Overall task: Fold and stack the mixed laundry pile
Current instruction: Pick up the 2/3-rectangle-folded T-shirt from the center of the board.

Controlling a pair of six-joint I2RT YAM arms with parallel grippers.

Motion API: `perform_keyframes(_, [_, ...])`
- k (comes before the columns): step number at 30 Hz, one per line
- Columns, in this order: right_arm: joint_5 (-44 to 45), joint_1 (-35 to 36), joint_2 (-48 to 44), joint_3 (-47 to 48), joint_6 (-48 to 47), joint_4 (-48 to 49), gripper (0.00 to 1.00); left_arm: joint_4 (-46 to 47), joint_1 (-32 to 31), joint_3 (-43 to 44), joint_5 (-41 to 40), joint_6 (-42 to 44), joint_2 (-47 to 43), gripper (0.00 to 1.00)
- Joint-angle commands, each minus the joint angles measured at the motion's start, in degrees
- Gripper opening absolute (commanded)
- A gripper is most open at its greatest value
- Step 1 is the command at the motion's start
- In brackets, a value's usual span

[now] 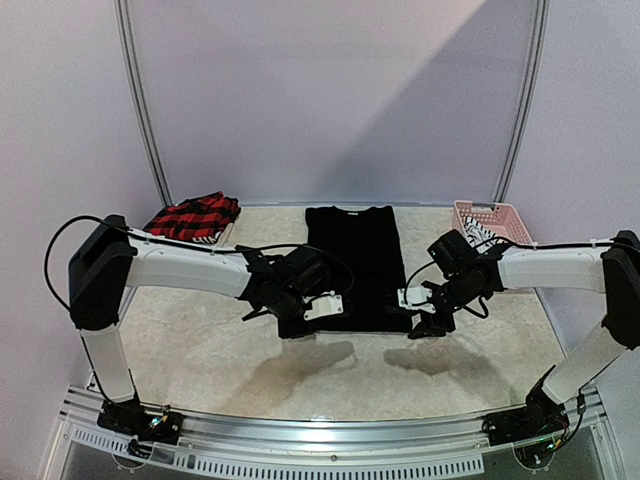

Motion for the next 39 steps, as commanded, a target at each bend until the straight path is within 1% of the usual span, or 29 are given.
perform_keyframes(1, [1.18, 0.43, 2.78, 1.06, -0.49, 1.51, 0.53, 0.41, 2.05, 1.59, 1.59, 1.13, 2.43, 0.37])
perform_keyframes(10, [3.6, 0.77, 5.51, 1.19, 0.1, 3.21, 0.52, -0.01, 2.75, 2.35, 2.3, 1.21, 5.6, 0.36])
perform_keyframes(20, [7.71, 0.81, 8.85, 1.28, 1.15, 5.47, 0.48, -0.57, 2.66, 2.39, -0.13, 2.29, 7.54, 0.28])
perform_keyframes(22, [8.37, 0.93, 9.26, 1.41, 1.3, 5.97, 0.46, -0.96, 2.66, 2.59, -0.62, 2.61, 8.1, 0.24])
perform_keyframes(26, [10.69, 1.68, 10.53, 1.67, 1.71, 6.97, 0.38, -1.22, 2.42, 2.95, -2.84, 2.71, 9.08, 0.2])
perform_keyframes(28, [11.04, 1.96, 11.39, 2.1, 1.71, 6.93, 0.3, -1.1, 2.4, 3.0, -3.95, 2.79, 9.27, 0.16])
perform_keyframes(30, [10.56, 1.92, 11.88, 2.48, 2.01, 6.74, 0.21, -1.11, 2.39, 3.05, -4.48, 2.8, 9.16, 0.1])
perform_keyframes(31, [10.23, 1.96, 11.88, 2.59, 2.18, 6.42, 0.14, -1.37, 2.34, 3.15, -4.58, 2.74, 9.17, 0.07])
perform_keyframes(33, [9.69, 1.94, 11.28, 2.6, 2.16, 6.13, 0.07, -1.8, 2.26, 3.2, -4.87, 2.72, 8.94, 0.01])
perform_keyframes(36, [9.32, 1.94, 8.23, 2.47, 2.24, 4.98, 0.01, -2.41, 1.98, 3.19, -4.86, 2.01, 7.68, 0.0])
perform_keyframes(39, [8.47, 1.93, 3.18, 2.32, 2.67, 2.59, 0.0, -3.51, 1.38, 3.22, -3.19, 0.85, 4.98, 0.0])
